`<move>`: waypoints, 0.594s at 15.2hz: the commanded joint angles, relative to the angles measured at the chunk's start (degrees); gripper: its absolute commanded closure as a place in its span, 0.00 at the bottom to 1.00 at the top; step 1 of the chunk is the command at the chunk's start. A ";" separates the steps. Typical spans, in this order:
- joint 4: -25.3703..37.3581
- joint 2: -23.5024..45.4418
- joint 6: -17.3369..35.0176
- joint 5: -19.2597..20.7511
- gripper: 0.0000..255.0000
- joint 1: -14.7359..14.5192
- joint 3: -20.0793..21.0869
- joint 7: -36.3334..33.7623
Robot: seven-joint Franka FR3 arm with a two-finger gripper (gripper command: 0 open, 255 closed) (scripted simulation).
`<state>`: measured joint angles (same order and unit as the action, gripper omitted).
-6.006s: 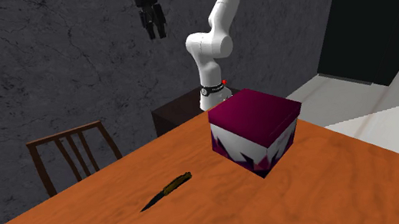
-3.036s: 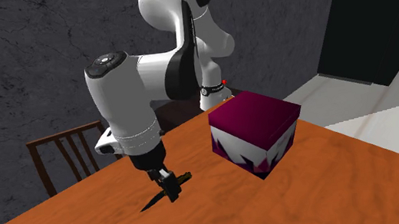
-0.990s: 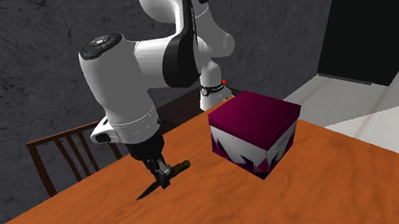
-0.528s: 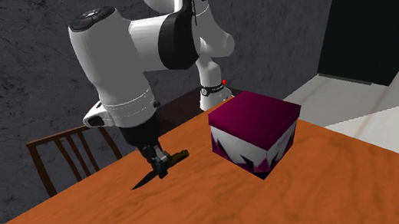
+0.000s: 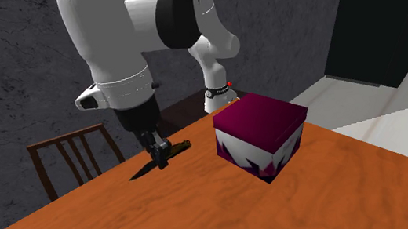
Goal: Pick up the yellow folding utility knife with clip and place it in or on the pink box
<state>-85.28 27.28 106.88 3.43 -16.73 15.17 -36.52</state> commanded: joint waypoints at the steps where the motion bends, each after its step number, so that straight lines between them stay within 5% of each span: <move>1: 1.08 -0.41 -1.50 -0.11 1.00 -0.02 0.07 -0.01; 9: 5.97 -1.28 -7.22 -0.35 1.00 -0.18 0.25 -0.05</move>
<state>-80.21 25.98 100.57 3.09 -16.86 15.40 -36.55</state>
